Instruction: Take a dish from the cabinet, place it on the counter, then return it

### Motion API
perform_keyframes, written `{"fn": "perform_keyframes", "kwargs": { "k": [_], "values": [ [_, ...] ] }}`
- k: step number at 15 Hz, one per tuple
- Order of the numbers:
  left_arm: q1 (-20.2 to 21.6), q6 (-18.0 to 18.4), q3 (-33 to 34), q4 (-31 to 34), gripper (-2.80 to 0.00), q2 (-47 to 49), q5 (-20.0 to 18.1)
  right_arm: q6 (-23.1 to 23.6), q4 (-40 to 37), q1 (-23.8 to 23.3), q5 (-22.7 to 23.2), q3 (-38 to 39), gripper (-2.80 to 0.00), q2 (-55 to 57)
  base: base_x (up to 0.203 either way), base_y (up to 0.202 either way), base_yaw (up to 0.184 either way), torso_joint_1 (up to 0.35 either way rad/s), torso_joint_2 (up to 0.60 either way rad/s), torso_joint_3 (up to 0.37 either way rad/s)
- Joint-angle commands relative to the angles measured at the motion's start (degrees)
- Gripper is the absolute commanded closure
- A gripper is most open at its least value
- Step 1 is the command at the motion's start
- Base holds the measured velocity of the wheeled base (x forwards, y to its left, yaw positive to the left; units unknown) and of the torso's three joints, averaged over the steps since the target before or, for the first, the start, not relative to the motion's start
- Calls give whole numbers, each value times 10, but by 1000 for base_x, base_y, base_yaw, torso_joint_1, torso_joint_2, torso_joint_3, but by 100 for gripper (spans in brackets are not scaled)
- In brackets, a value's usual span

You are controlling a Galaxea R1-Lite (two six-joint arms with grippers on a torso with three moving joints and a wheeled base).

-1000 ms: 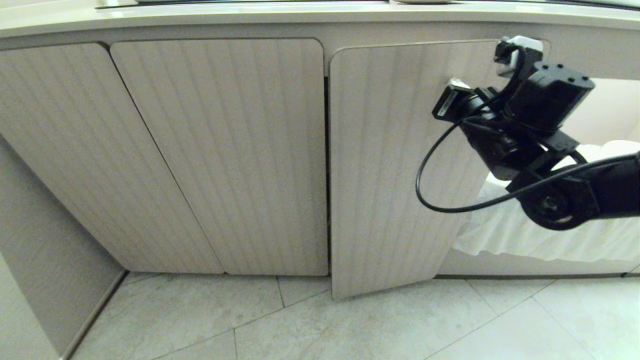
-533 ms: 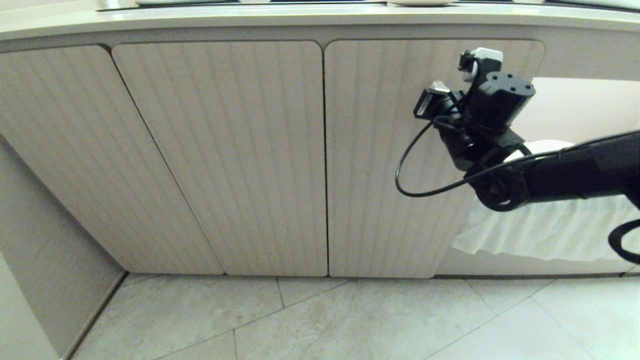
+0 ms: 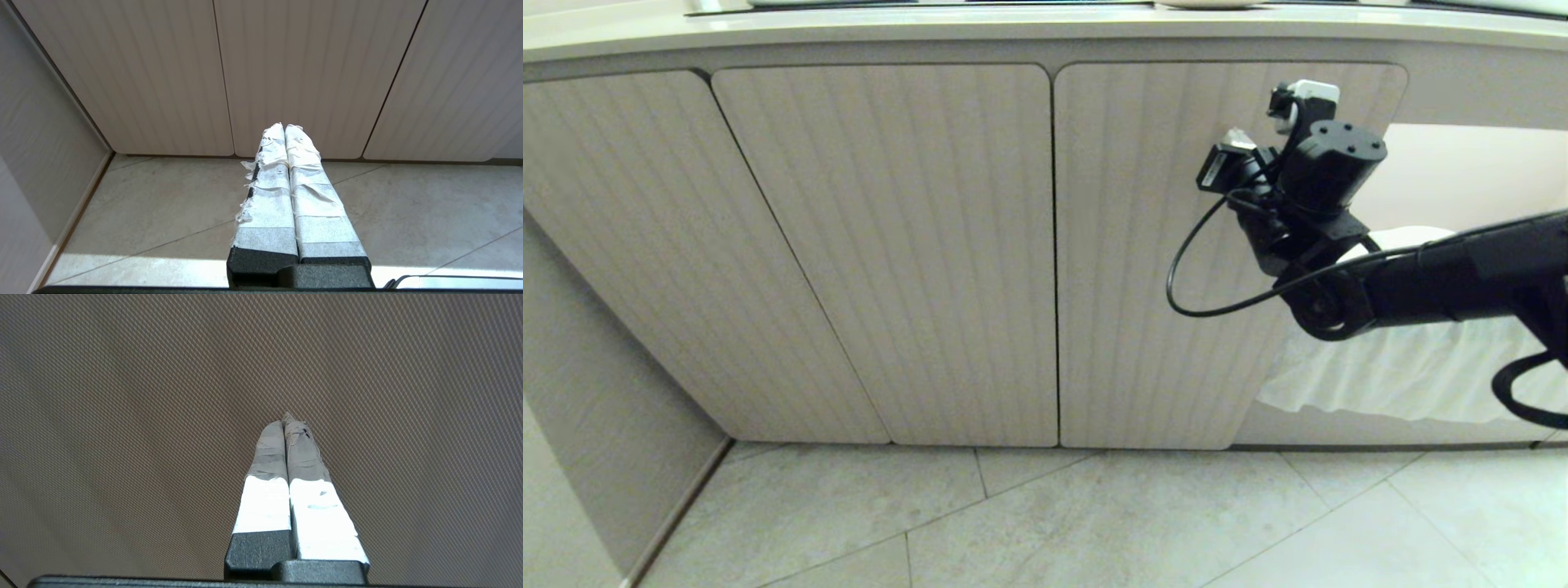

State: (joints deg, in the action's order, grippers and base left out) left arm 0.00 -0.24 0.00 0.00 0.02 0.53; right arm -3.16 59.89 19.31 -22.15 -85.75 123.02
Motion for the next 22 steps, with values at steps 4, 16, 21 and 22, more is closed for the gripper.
{"fn": "perform_keyframes", "kwargs": {
  "k": [4,16,21,22],
  "values": [
    [0,0,0,0,0,0,1,8,-29,0,5,84,0,-86,0,0,0,0,0,0],
    [0,0,0,0,0,0,0,70,-289,6,6,329,0,-359,0,0,0,0,0,0],
    [0,0,0,0,0,0,0,98,-256,0,-21,550,0,-481,0,0,0,0,0,0],
    [0,0,0,0,0,0,1,103,-241,-7,-25,606,0,-512,0,0,0,0,0,0]
  ]
}}
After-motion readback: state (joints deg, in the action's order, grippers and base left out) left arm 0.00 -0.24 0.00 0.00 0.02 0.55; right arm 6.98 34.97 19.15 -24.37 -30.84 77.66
